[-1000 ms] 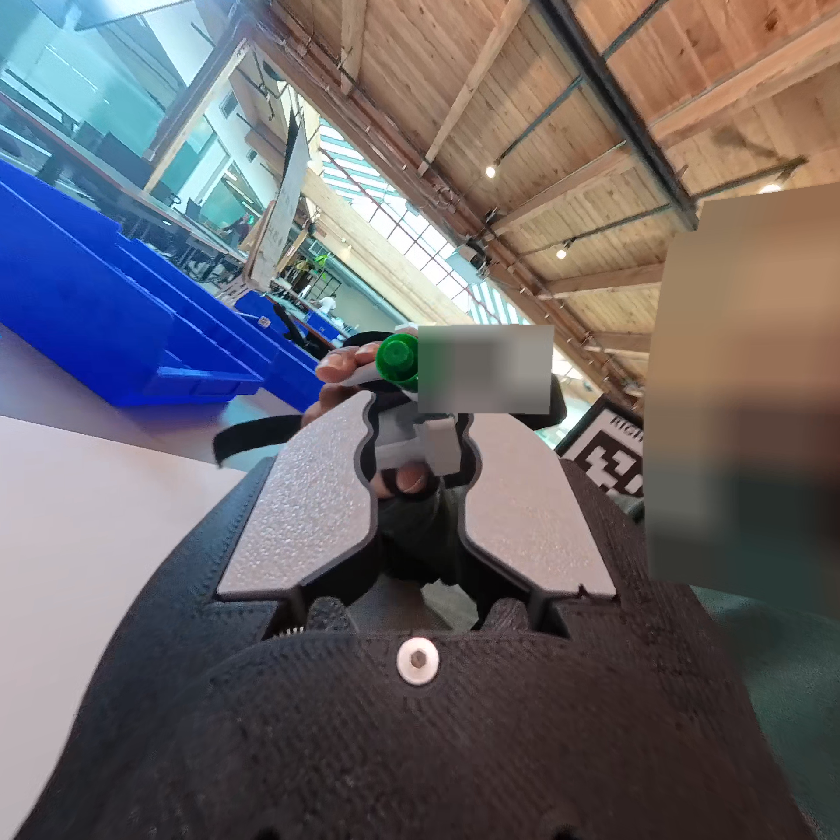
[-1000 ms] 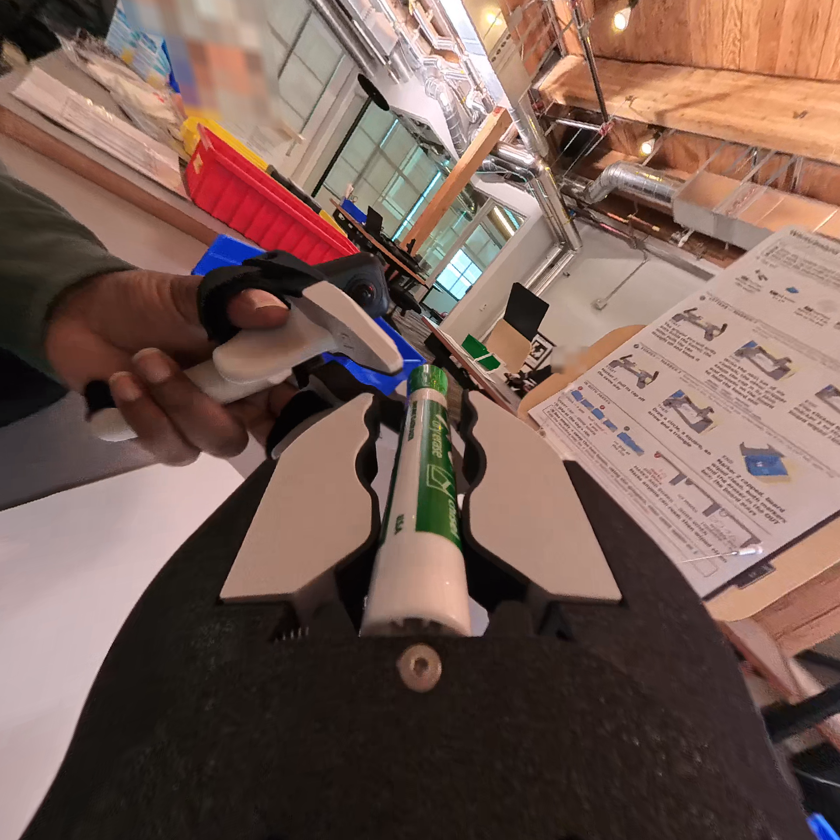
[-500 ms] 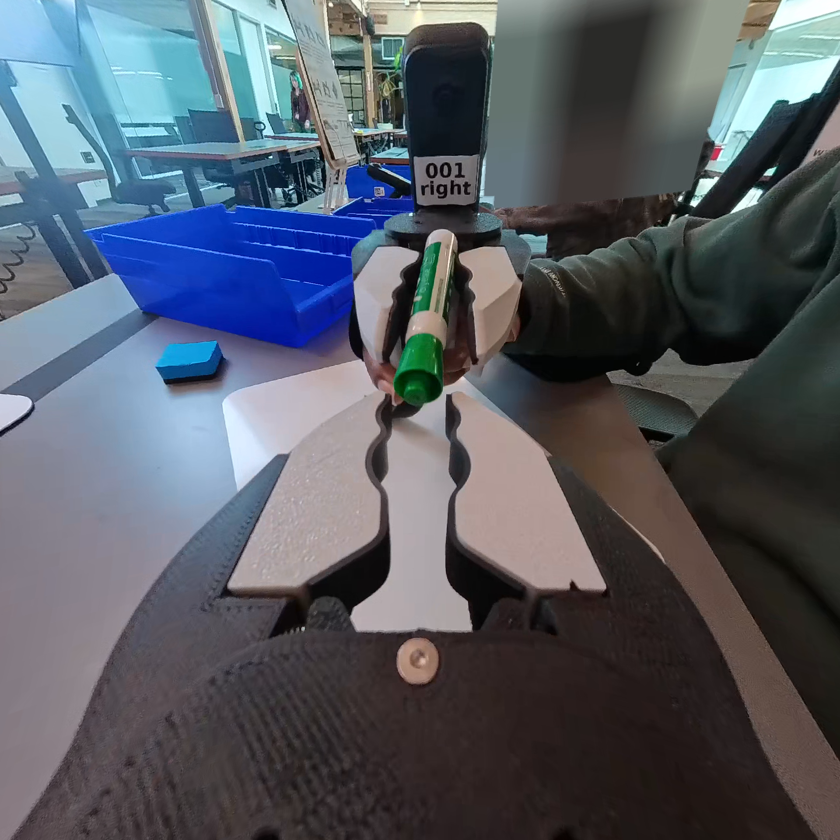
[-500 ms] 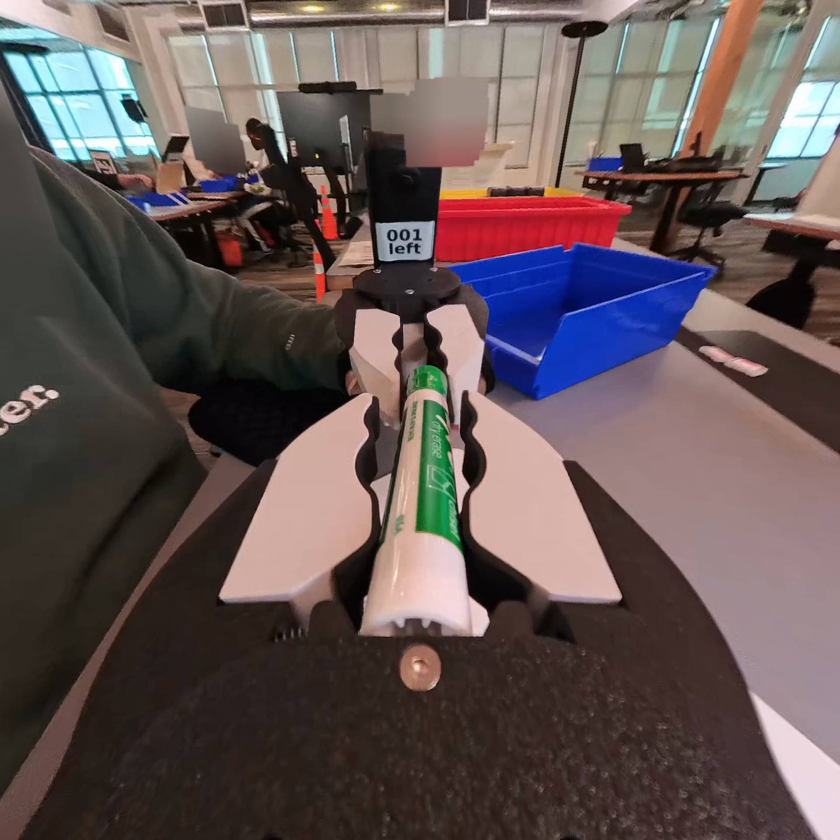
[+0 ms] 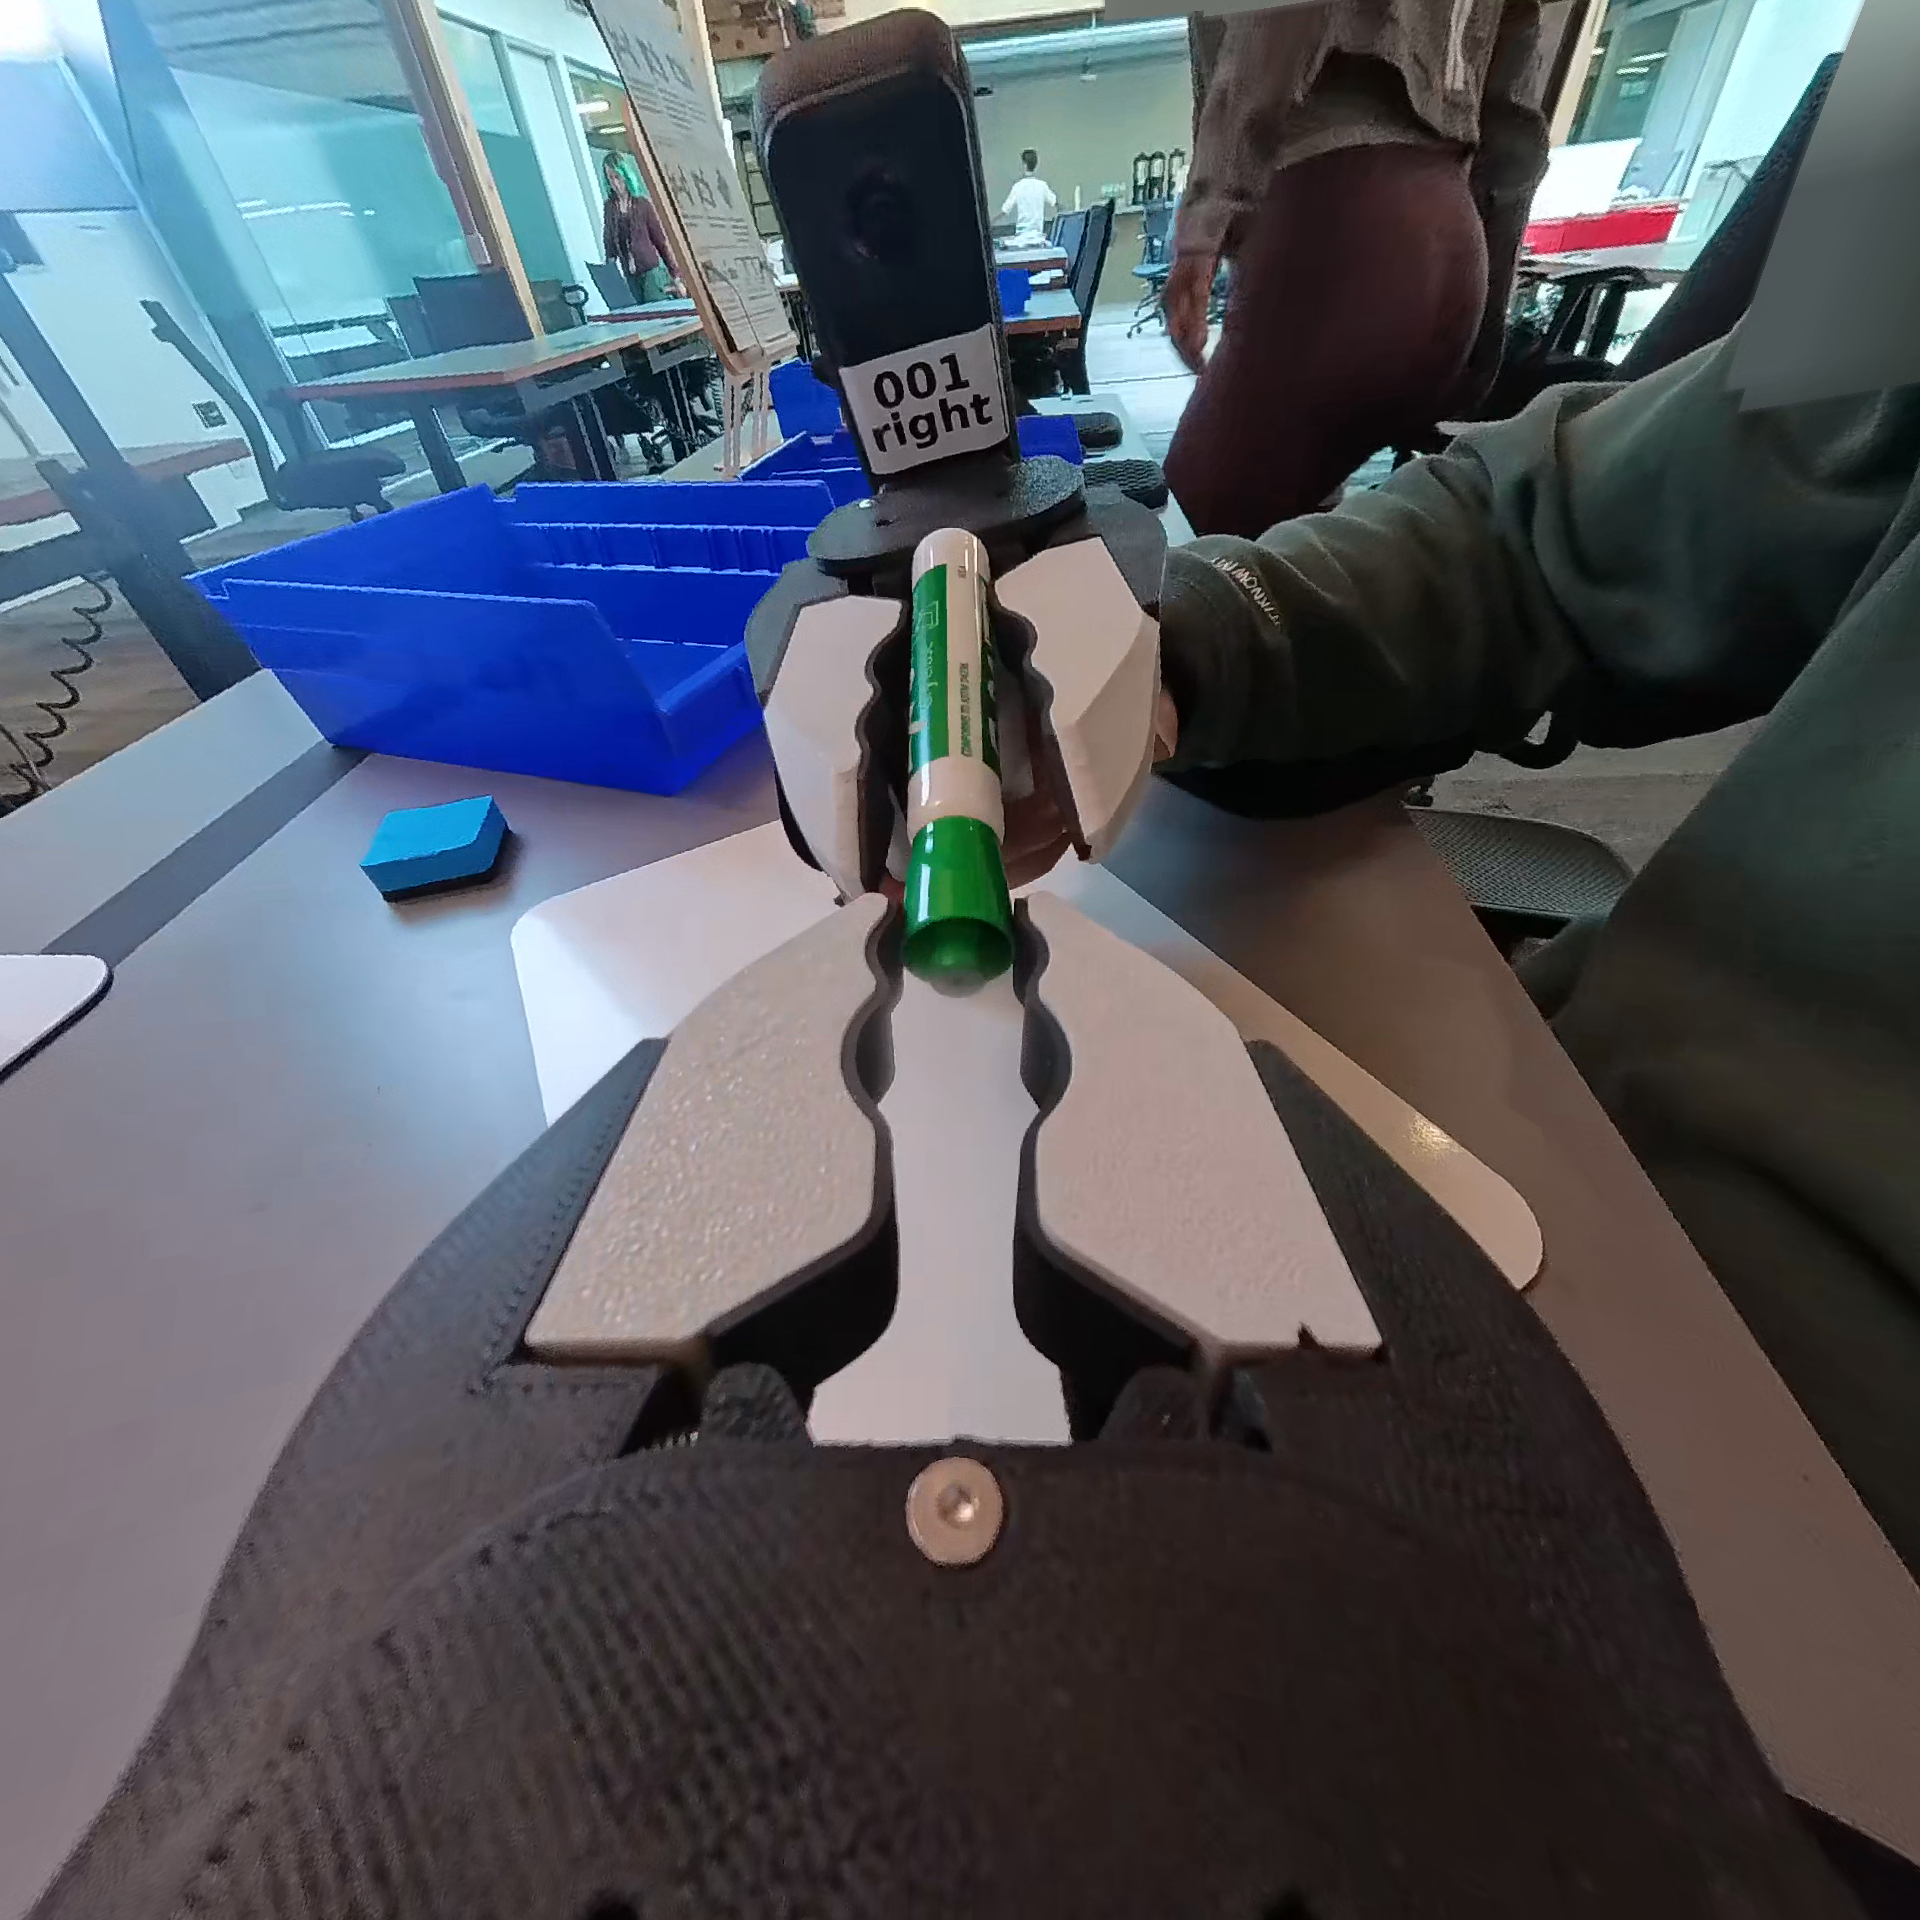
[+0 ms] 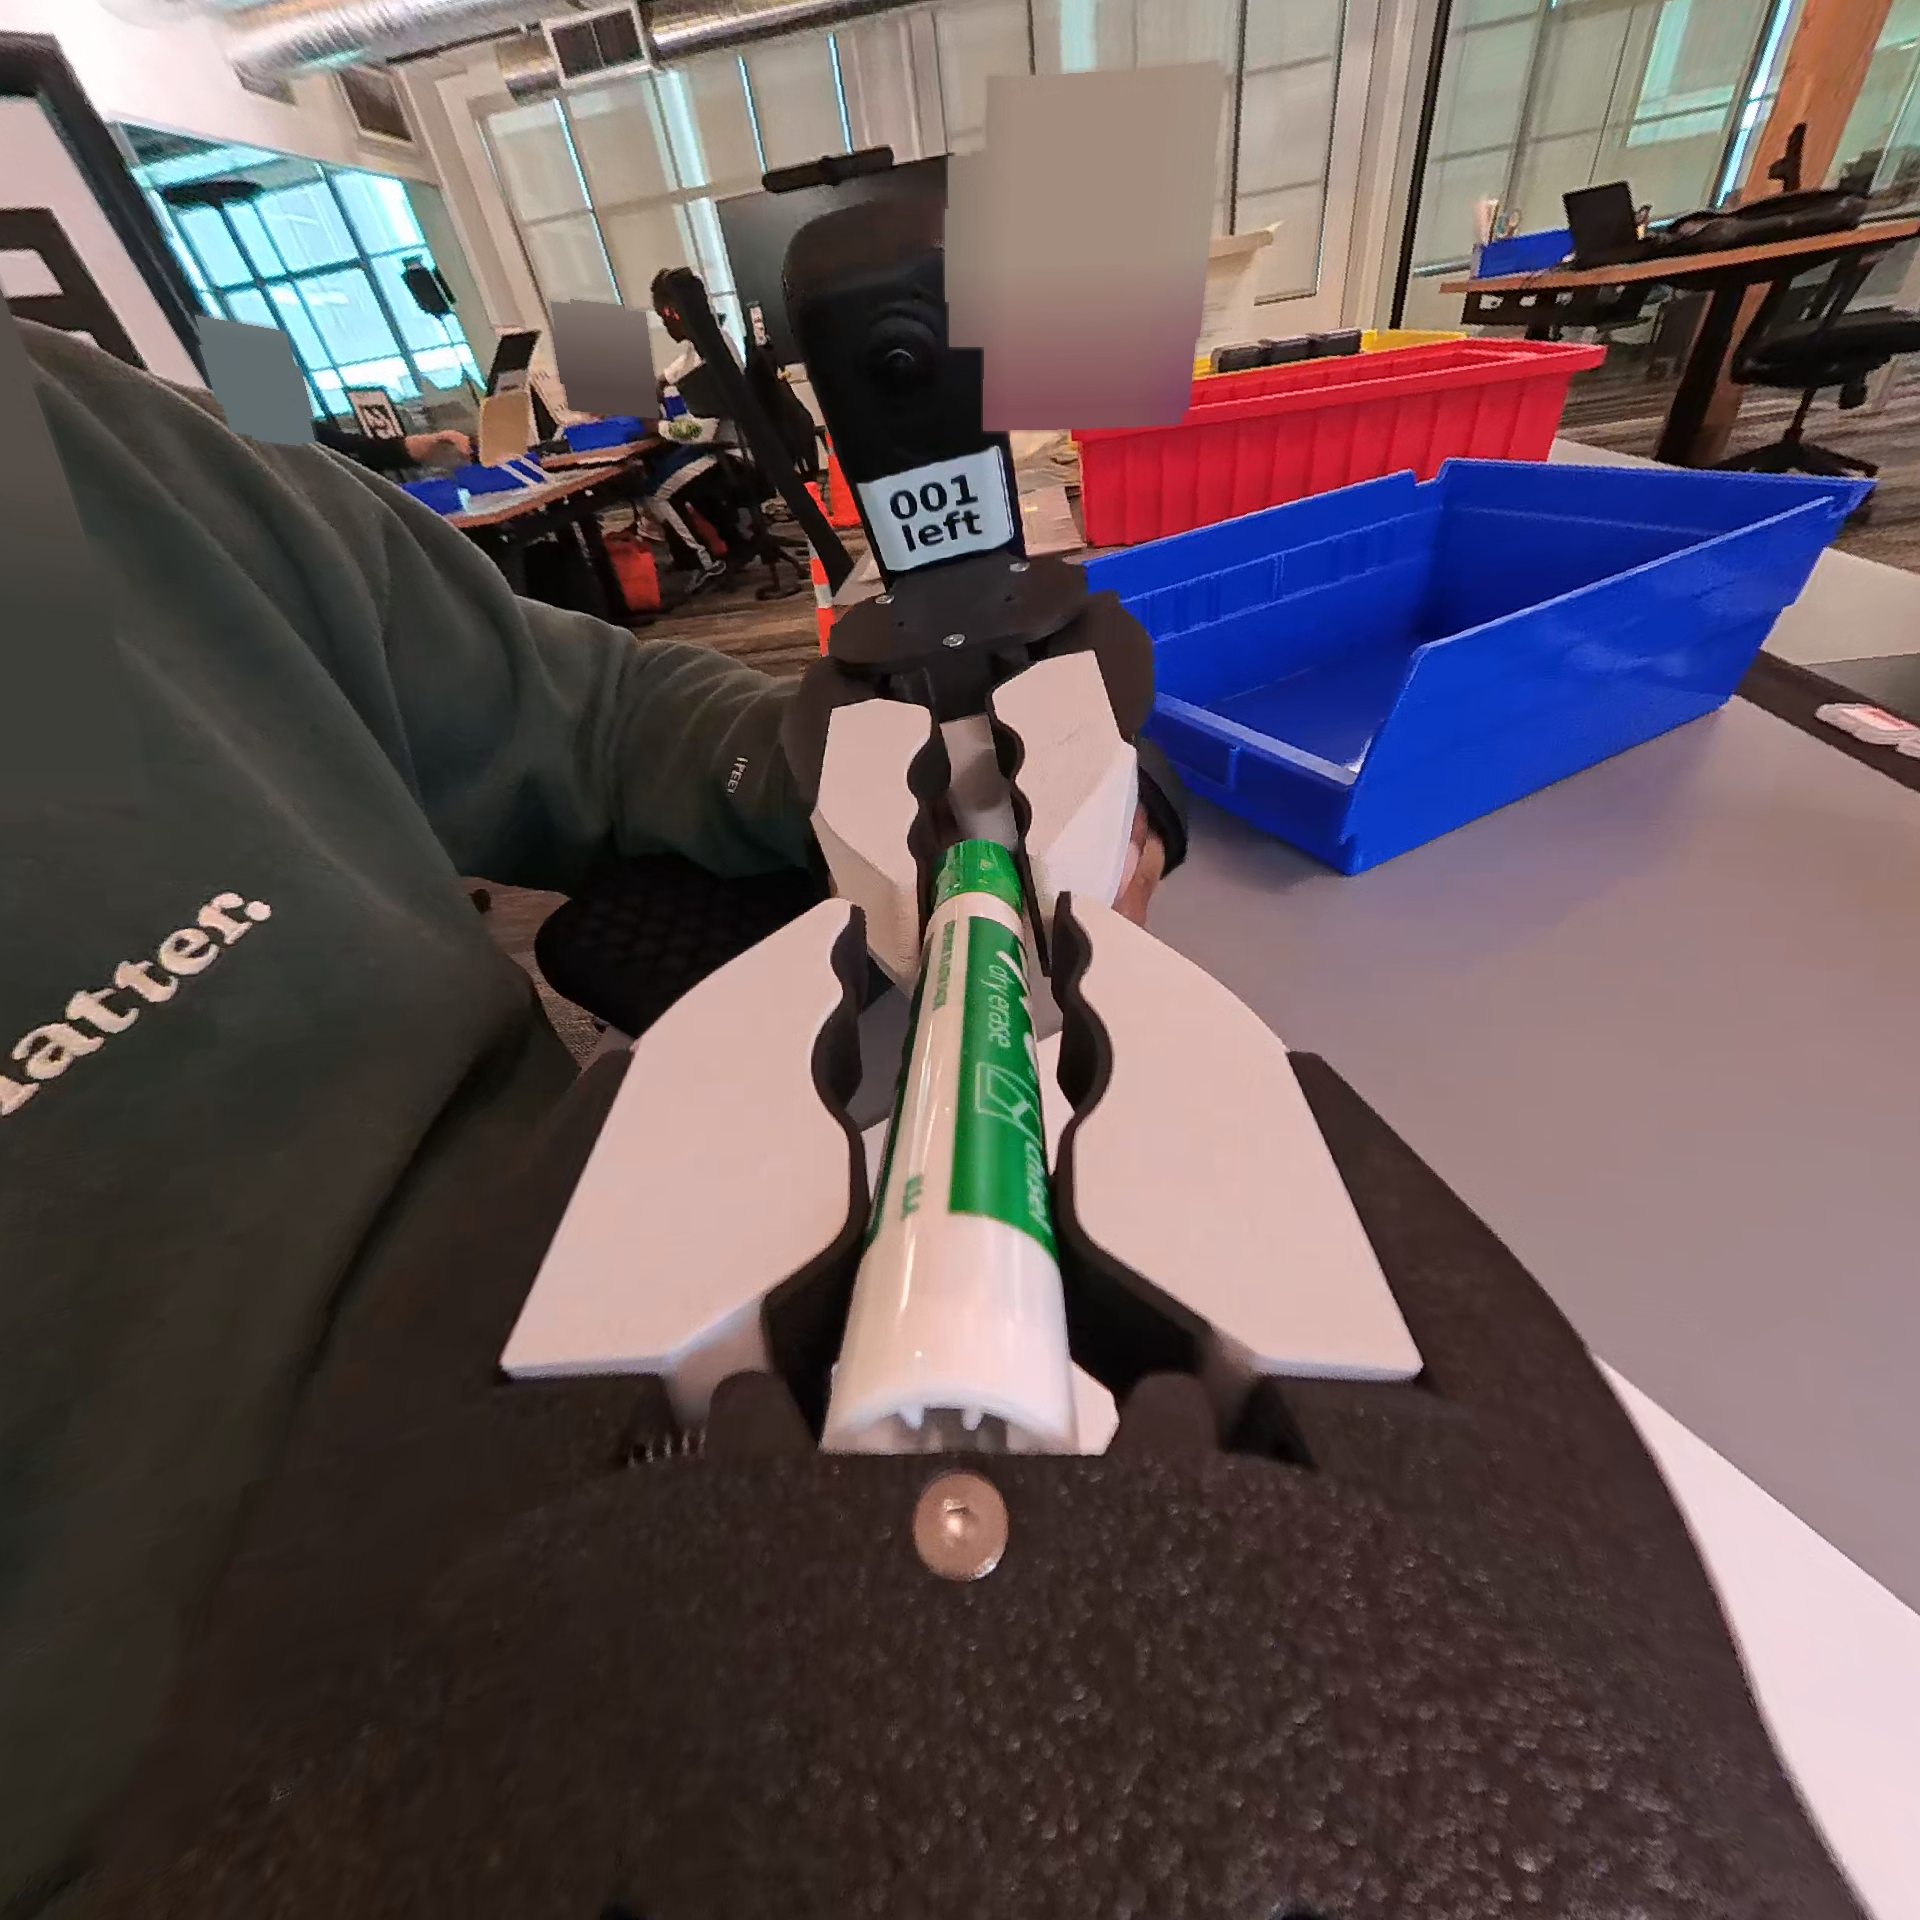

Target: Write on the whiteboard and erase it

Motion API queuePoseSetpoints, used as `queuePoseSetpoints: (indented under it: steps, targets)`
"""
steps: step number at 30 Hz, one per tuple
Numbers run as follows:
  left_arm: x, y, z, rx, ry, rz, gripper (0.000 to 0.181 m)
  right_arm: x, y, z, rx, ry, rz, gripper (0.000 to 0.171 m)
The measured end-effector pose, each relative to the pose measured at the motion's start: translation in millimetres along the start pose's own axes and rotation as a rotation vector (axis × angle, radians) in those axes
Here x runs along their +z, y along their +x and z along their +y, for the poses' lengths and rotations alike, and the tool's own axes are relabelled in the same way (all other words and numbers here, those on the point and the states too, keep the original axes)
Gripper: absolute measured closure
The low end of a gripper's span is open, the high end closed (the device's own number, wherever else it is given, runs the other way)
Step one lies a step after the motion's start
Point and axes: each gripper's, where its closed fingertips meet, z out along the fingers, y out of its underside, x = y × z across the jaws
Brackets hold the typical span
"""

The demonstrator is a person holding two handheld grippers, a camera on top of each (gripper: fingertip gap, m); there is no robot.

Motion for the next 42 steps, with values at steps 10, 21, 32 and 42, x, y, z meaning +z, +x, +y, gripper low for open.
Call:
queuePoseSetpoints:
  steps: [10,21,32,42]
  targets:
    - [-5,3,-1,-0.181,0.017,0.117,0.162,5,4,4,-0.116,-0.056,0.061,0.128]
    - [-8,7,2,-0.297,-0.001,0.194,0.162,7,7,17,-0.211,-0.153,0.102,0.116]
    - [-2,14,14,-0.414,-0.025,0.266,0.162,7,3,15,-0.189,-0.134,0.083,0.125]
    - [-3,16,18,-0.43,-0.055,0.283,0.162,7,1,21,-0.181,-0.15,0.067,0.135]
